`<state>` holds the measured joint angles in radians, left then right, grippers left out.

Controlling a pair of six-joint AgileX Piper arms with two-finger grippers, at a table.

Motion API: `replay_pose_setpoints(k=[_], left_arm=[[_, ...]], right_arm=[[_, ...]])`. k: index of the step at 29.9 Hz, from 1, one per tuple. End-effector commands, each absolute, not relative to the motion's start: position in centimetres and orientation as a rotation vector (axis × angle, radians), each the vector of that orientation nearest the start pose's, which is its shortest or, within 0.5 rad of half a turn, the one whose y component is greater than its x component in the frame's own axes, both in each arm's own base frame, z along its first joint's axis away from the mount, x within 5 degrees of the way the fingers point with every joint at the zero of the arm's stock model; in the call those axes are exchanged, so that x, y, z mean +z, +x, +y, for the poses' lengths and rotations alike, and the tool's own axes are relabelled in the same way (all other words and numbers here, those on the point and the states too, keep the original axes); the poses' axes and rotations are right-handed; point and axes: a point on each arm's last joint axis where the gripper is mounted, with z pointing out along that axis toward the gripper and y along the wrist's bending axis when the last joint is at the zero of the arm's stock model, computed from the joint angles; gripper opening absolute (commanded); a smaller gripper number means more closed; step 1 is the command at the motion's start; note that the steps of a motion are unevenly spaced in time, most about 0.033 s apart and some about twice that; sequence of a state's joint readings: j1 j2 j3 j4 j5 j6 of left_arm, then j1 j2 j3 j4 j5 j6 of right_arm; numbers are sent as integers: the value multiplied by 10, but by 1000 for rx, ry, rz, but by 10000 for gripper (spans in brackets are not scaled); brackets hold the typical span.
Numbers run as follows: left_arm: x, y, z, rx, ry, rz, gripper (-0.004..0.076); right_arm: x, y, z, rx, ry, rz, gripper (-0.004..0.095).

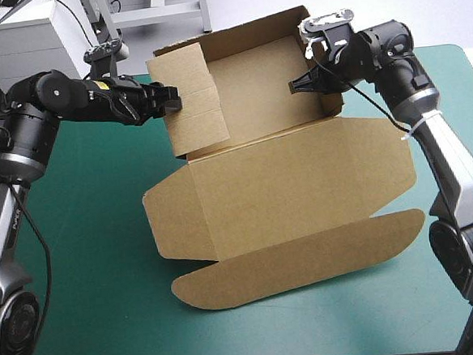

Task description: Fold the box

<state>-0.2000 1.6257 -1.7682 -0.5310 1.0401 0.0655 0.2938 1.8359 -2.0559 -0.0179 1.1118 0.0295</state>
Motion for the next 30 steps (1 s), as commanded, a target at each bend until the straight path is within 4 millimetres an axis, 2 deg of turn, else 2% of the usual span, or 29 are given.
replay_pose_setpoints(k=[1,7,12,17,24,30], left_arm=[[456,330,-115,-842,243,2142,376],[457,330,-113,-863,262,2131,376],[453,333,-108,-802,175,2169,376],[452,338,-108,-825,94,2164,376],[440,349,-111,-844,74,2194,376],[443,350,-112,-842,100,2154,376]], right_arm=[[452,374,116,212,-305,2216,-12],[452,374,116,222,-304,2213,-12],[453,374,117,239,-302,2212,-12],[453,373,119,263,-307,2212,-12],[453,366,142,227,-399,2183,-12],[456,362,155,267,-423,2146,-12]])
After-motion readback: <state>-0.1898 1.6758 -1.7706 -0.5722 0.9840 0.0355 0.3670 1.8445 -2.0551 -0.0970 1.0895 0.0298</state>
